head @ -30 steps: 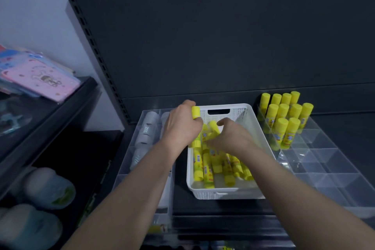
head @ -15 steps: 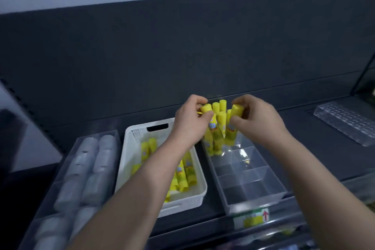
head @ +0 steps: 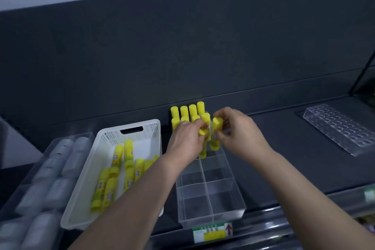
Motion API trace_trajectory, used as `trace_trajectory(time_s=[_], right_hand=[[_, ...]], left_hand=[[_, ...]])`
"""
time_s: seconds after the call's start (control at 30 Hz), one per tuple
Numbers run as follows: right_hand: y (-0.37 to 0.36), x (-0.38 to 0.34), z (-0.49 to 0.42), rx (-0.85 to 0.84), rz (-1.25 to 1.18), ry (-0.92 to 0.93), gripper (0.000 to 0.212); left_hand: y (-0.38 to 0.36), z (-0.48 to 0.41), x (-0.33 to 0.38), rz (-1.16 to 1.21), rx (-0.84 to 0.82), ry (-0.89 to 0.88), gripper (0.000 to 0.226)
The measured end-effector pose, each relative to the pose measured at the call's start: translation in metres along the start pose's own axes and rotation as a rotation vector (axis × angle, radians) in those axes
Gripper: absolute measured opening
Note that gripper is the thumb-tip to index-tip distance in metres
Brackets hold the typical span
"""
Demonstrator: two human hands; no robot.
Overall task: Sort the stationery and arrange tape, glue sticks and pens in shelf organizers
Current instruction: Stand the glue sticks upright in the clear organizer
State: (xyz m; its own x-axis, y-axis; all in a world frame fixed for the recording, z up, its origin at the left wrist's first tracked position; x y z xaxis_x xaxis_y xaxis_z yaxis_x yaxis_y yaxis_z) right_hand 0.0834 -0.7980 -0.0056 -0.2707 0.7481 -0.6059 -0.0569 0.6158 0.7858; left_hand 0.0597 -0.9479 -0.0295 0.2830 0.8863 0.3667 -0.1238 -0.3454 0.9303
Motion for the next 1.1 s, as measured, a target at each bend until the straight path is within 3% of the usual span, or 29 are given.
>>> trace_trajectory(time_s=[0.13, 0.4, 0.57, 0.77, 0.9, 1.1], right_hand=[[-0.010, 0.002, -0.009, -0.058, 0.073, 0.019, 0.036], [-0.030, 0.016, -0.013, -0.175, 0.333, -0.037, 0.041], [-0.024, 0.000, -0.010, -0.057, 0.429, 0.018, 0.050], [-0.042, -0.054, -0.004, 0.027, 0.406, 0.184, 0.033], [-0.082, -0.083, -0.002, -0.066, 0.392, 0.230, 0.026], [-0.128, -0.093, 0.001, -0.163, 0.477, 0.149, 0.027]], left_hand=[[0.008, 0.004, -0.001, 0.017, 0.079, -0.040, 0.045], [0.018, 0.022, -0.016, 0.084, 0.170, 0.111, 0.031], [0.028, 0.033, -0.028, 0.094, 0.197, 0.162, 0.031], [0.059, 0.069, -0.080, 0.193, 0.282, 0.303, 0.026], [0.069, 0.095, -0.125, 0.155, 0.205, 0.415, 0.026], [0.053, 0.107, -0.160, 0.118, -0.021, 0.522, 0.026]])
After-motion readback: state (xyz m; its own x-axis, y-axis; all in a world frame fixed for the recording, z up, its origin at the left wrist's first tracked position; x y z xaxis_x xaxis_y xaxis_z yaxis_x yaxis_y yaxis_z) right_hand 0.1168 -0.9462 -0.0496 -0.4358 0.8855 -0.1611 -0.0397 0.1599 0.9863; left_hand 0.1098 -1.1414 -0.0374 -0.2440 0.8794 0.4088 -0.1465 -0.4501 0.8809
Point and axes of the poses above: each hand's wrist, its own z-axis away from the middle knuckle, its own y-axis out of the back of the hand, x = y × z, the point moved 1 cm from there along -z, towards the middle knuckle, and after that the axes turned 15 degrees about -x, right-handed, at the moved point
